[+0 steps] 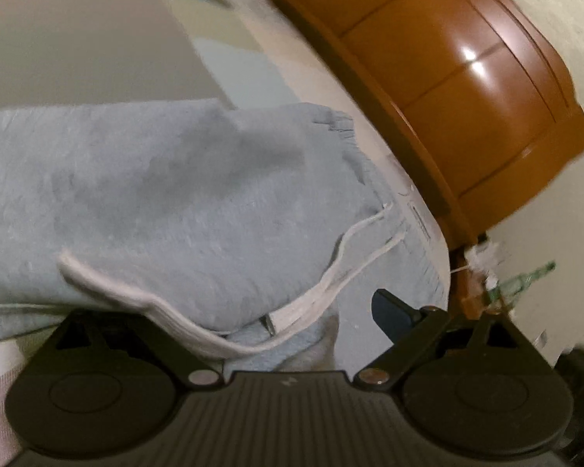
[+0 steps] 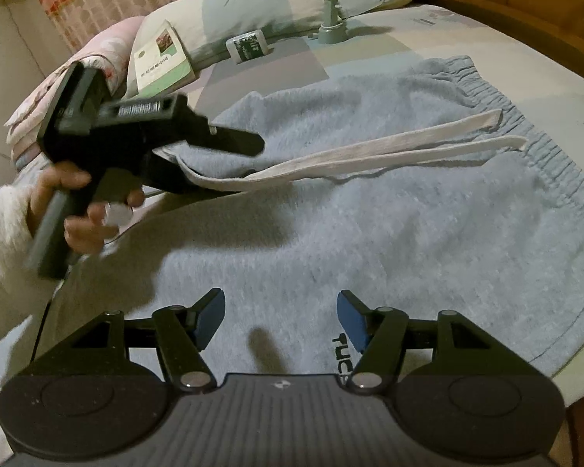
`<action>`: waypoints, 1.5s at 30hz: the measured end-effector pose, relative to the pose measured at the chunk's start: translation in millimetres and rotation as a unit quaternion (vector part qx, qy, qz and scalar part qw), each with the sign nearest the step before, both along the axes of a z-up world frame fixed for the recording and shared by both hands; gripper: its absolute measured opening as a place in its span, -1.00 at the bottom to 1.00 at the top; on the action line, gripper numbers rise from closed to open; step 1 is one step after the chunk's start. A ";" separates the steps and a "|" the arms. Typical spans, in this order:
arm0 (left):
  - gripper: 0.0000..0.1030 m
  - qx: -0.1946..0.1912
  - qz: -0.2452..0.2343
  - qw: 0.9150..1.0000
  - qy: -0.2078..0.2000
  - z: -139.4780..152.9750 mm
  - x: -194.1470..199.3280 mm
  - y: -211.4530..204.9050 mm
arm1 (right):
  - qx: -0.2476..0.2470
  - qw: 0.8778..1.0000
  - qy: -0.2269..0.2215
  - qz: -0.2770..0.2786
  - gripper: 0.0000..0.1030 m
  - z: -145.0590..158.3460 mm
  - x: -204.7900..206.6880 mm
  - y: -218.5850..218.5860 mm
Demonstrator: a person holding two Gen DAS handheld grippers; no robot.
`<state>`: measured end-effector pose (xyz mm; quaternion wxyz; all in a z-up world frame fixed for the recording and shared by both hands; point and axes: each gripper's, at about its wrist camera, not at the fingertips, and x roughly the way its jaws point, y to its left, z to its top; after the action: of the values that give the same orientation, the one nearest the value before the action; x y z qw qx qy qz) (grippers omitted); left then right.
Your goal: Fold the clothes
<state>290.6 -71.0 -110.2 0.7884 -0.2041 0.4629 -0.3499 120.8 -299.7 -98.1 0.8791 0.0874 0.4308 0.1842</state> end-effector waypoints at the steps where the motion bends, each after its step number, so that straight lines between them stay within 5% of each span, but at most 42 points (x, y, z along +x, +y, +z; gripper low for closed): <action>1: 0.73 0.010 0.005 1.000 -0.011 1.8 -0.5 -2.1 | 0.000 1.000 0.000 0.000 0.33 0.0 0.5 0.5; 5: -0.36 0.066 0.021 0.997 -0.035 6.1 7.9 -9.8 | -0.010 1.000 -0.002 0.004 0.33 0.1 0.2 3.1; 11: -0.72 0.099 0.020 0.993 -0.068 18.0 18.4 -4.3 | -0.015 1.000 -0.006 0.007 0.35 -0.1 -1.7 4.7; 19: -0.63 0.091 0.025 0.993 -0.072 30.9 36.7 0.0 | -0.009 1.000 -0.007 0.011 0.35 -0.6 -1.7 8.2; 26: -0.01 0.100 -0.011 0.992 -0.075 14.0 7.8 -3.7 | -0.005 1.000 -0.002 0.012 0.37 -0.8 -2.6 7.9; 31: -0.06 0.144 -0.034 0.979 -0.141 9.2 -10.5 -18.3 | -0.001 1.000 -0.001 0.010 0.37 -1.3 -2.0 7.7; 32: -0.21 0.150 -0.038 0.977 -0.148 9.4 -9.9 -22.2 | -0.001 1.000 -0.001 0.009 0.37 -1.5 -2.3 8.0; 33: -0.55 0.156 -0.043 0.975 -0.155 9.5 -9.3 -26.1 | -0.001 1.000 -0.001 0.008 0.37 -1.7 -2.8 8.2; 38: -0.68 0.177 -0.070 0.963 -0.192 25.9 -2.5 -37.0 | 0.002 1.000 -0.004 0.010 0.37 -0.4 -4.9 8.9; 45: -0.69 0.166 -0.069 0.969 -0.171 36.2 32.4 -41.7 | 0.003 0.999 -0.010 0.040 0.37 1.5 7.5 23.9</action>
<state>323.1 -112.7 -74.0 0.8528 0.0248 0.3853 -0.3517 128.3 -275.8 -96.6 0.8752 0.0713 0.4243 0.2213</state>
